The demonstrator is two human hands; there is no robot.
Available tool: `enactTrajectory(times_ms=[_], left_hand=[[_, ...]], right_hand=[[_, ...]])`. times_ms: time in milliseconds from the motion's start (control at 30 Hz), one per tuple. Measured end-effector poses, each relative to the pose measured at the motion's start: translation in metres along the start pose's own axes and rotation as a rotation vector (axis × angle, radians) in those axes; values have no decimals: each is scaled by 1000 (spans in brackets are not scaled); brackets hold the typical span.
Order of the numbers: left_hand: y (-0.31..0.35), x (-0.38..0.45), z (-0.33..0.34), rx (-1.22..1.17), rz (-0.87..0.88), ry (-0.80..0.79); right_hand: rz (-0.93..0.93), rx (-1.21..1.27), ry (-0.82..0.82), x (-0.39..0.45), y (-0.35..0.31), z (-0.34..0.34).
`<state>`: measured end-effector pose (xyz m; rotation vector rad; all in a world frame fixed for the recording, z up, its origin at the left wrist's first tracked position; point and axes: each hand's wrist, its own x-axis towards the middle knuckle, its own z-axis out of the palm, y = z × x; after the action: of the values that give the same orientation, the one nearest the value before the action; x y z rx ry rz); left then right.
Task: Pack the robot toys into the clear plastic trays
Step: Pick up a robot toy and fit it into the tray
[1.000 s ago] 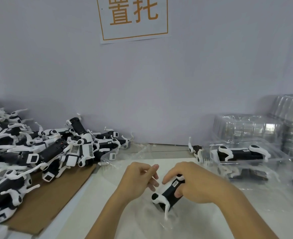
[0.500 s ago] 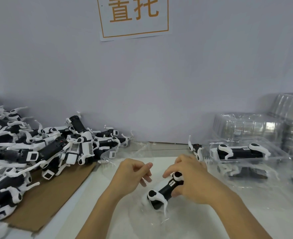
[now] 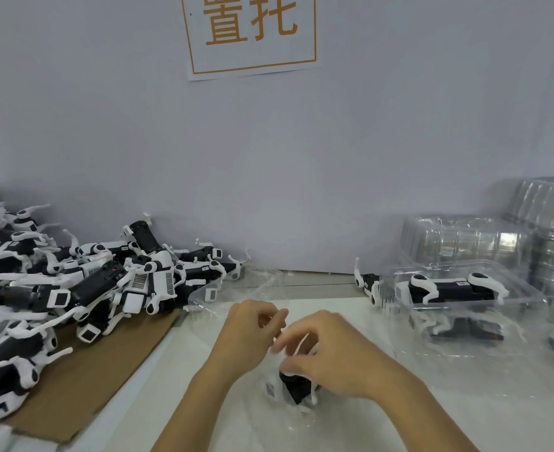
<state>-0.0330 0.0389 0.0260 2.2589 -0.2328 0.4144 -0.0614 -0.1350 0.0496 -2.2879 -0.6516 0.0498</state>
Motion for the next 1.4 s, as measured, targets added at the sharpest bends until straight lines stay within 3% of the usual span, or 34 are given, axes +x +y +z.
enactTrajectory(times_ms=[133,200,300,367,433,467,600,667,767,833,933,1033,1200,1300,1367,1400], left_hand=[[0,0,0,59,52,1],[9,0,-3,145,80,-28],[36,-3,-6,226,89,-190],[53,-9,2,334,-27,-445],[68,-20,17,517,-87,-680],[73,-23,24,574,-61,-708],[69,-20,26,504,45,-531],[63,-14,13,205,-19,-411],[53,-5,-14,-242,-21,-60],[48,-1,-32,-518,-98,71],[40,-1,-46,-1091,-217,70],[37,-5,-50,-1365,-240,41],[35,-8,-51,-1270,-202,-62],[41,-12,-51,-1179,-86,-132],[55,-3,-52,-947,-118,-162],[54,-12,-59,-829,-58,-262]], right_hand=[[37,26,-71,-1,1,1],[35,167,-50,-3,4,-11],[14,300,291,-7,9,-39],[-15,331,495,-8,13,-56],[-32,367,578,-10,17,-66],[-33,386,602,-11,18,-69],[-44,409,766,-13,19,-72],[-22,468,945,-9,16,-71],[85,601,1123,-4,10,-60],[94,654,949,-1,6,-48],[-73,518,502,0,-7,-24],[-203,361,369,3,-18,-2],[-195,307,481,4,-16,-13],[-175,457,616,5,-11,-22],[-128,499,584,4,-8,-30],[-85,490,535,2,-5,-34]])
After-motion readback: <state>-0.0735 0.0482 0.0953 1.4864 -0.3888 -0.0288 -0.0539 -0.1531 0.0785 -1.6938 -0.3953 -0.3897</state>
